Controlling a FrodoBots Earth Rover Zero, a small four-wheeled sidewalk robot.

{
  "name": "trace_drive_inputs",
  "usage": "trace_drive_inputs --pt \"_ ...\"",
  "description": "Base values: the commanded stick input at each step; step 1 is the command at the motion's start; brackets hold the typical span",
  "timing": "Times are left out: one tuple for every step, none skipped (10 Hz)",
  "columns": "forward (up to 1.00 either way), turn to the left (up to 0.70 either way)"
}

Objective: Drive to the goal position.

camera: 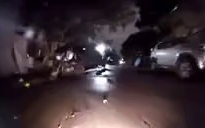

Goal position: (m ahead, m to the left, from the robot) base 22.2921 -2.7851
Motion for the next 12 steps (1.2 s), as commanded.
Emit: trace_drive_inputs --pt "1.00 0.00" --pt "1.00 0.00" --pt "1.00 0.00" --pt "1.00 0.00" --pt "1.00 -0.17" --pt "1.00 -0.14" --pt "1.00 0.00" --pt "1.00 0.00" --pt "1.00 -0.12" --pt "1.00 -0.22" --pt "1.00 0.00" --pt "1.00 0.00"
